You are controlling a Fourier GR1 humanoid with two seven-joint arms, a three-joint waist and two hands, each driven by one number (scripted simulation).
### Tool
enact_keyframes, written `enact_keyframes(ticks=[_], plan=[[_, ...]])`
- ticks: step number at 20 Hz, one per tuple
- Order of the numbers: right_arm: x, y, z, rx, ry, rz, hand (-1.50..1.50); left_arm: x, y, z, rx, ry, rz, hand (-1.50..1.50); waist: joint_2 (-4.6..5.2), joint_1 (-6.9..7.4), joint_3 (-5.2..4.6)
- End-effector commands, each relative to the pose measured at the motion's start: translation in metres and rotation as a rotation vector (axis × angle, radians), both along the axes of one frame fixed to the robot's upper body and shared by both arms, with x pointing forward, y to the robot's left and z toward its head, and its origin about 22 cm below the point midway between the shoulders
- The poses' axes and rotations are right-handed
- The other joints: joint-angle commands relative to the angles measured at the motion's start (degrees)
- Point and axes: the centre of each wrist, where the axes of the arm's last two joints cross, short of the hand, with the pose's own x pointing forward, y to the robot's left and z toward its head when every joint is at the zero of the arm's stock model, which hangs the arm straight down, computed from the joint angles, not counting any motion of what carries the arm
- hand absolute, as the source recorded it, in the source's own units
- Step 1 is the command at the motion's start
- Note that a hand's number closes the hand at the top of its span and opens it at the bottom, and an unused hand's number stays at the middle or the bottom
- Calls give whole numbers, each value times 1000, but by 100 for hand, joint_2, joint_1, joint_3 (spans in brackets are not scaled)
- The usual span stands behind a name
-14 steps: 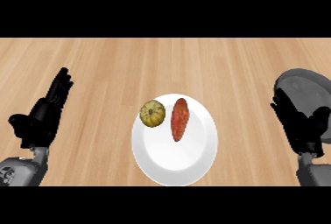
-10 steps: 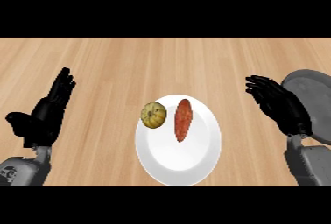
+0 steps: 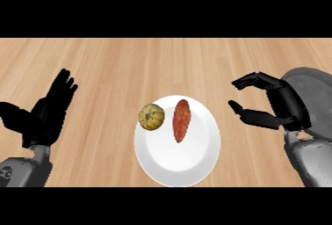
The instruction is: Pick the sweet potato from the plate and place it in the pan
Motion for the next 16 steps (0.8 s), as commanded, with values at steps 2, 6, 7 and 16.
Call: enact_keyframes(ticks=[2,6,7,16], plan=[[-25,-42,6,-204,-38,10,-150,-6,-2,-7,-36,16,22,0,-13,-92,9],[-6,-28,41,-330,-100,92,-150,-6,6,-11,-22,3,6,0,2,-20,6],[-8,-33,54,-372,-87,98,-150,2,-7,0,-36,11,6,0,-4,-52,7],[33,46,100,-708,-22,187,-150,4,-7,1,-21,14,-10,0,9,75,1]])
